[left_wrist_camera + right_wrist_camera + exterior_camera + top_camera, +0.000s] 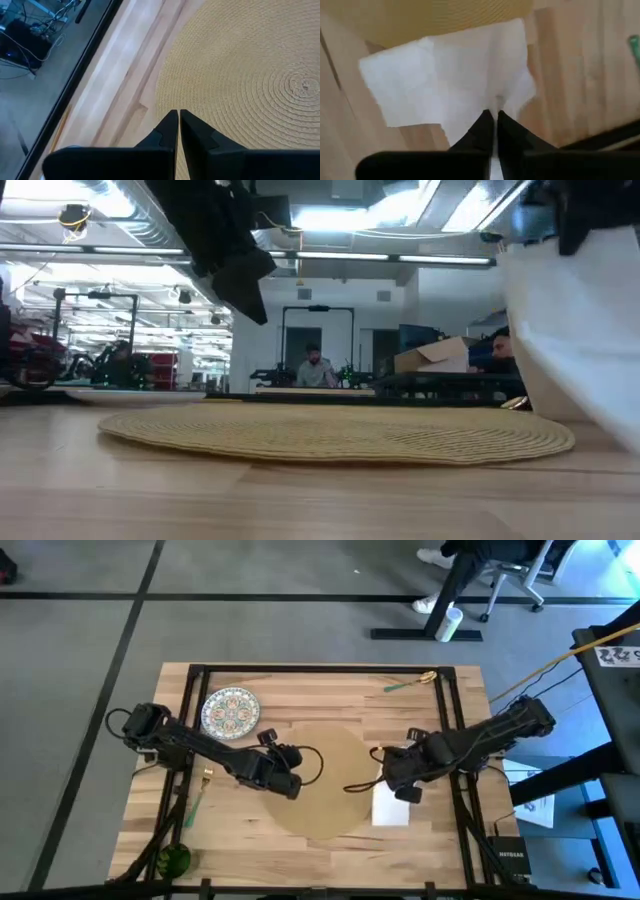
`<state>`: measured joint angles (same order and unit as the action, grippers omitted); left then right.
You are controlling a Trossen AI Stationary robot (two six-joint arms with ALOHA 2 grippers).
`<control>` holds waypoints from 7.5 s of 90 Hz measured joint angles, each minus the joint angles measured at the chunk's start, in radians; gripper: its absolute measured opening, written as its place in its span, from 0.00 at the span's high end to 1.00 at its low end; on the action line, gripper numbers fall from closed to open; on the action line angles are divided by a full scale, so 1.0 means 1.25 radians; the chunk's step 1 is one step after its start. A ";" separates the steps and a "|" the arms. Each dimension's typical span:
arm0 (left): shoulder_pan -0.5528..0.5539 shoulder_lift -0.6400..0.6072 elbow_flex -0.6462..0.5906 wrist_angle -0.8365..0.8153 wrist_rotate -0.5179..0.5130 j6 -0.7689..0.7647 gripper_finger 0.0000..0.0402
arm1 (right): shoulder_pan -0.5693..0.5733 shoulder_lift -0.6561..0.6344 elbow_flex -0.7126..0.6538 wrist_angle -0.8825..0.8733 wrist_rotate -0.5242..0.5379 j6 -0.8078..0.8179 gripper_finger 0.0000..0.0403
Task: Set table place
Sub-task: Fold the table napkin
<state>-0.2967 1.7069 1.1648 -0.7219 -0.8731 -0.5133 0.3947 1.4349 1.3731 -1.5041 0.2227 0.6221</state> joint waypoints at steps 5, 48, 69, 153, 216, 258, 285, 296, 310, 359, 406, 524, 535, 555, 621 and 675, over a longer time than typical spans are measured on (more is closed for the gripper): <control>0.000 0.000 0.000 0.000 0.004 0.000 1.00 | -0.002 0.000 0.023 -0.030 0.016 -0.001 1.00; -0.006 0.000 0.000 0.000 0.025 0.001 1.00 | -0.025 -0.052 0.053 -0.054 0.037 -0.056 1.00; -0.005 0.000 0.000 0.001 0.028 -0.002 1.00 | -0.025 -0.057 0.053 -0.054 0.050 -0.064 1.00; -0.005 0.000 0.000 -0.007 0.028 -0.033 1.00 | -0.211 -0.045 0.198 -0.051 0.256 -0.209 1.00; 0.003 0.000 0.000 -0.036 0.026 -0.065 1.00 | -0.434 0.110 0.203 0.283 0.205 -0.627 1.00; 0.013 0.000 0.000 -0.064 0.026 -0.096 1.00 | -0.414 0.190 0.248 0.270 0.161 -0.657 1.00; 0.011 0.000 0.000 -0.064 0.026 -0.096 1.00 | -0.498 0.191 0.321 0.323 0.174 -0.742 1.00; 0.011 0.000 0.000 -0.063 0.026 -0.096 1.00 | -0.560 0.191 0.361 0.366 0.176 -0.796 1.00; 0.012 0.000 0.000 -0.063 0.026 -0.102 1.00 | -0.616 0.192 0.366 0.396 0.149 -0.817 1.00; 0.013 0.000 0.000 -0.067 0.025 -0.107 1.00 | -0.423 0.212 0.149 0.472 0.158 -0.696 1.00; 0.013 0.000 0.000 -0.066 0.025 -0.110 1.00 | -0.191 0.214 0.077 0.488 0.120 -0.497 1.00; 0.013 0.001 0.000 -0.066 0.025 -0.114 1.00 | -0.106 0.379 0.086 0.528 -0.215 -0.397 0.51; 0.013 0.001 0.000 -0.071 0.025 -0.114 1.00 | -0.106 0.379 0.086 0.536 -0.214 -0.397 0.47; 0.013 0.001 0.000 -0.086 0.028 -0.122 1.00 | -0.107 0.379 0.073 0.565 -0.193 -0.412 0.50; 0.138 0.001 -0.201 0.457 0.315 -0.069 1.00 | -0.067 0.195 0.046 0.293 0.236 -0.238 0.52; 0.181 -0.003 -0.235 0.735 0.521 -0.048 1.00 | 0.004 -0.259 -0.558 0.884 0.267 -0.082 0.52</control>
<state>-0.0710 1.7027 0.8715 0.1969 -0.2219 -0.5729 0.3992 1.1116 0.6750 -0.3988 0.5565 0.5194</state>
